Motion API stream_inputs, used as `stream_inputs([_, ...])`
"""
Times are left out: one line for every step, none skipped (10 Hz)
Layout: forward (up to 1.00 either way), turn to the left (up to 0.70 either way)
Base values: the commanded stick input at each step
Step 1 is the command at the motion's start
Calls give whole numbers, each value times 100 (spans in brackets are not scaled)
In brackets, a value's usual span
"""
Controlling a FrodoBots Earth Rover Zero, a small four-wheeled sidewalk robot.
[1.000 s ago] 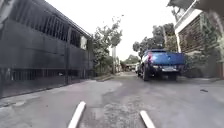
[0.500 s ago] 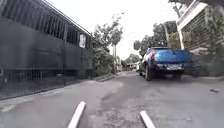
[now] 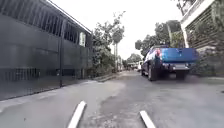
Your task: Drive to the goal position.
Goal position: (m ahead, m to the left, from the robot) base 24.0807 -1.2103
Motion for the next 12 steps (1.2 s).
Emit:
stream_inputs([70, -29])
stream_inputs([70, -4])
stream_inputs([70, 0])
stream_inputs([70, 0])
stream_inputs([70, 0])
stream_inputs([70, 0])
stream_inputs([70, 0])
stream_inputs([70, 0])
stream_inputs([70, 0])
stream_inputs([70, 0])
stream_inputs([70, 0])
stream_inputs([70, 0])
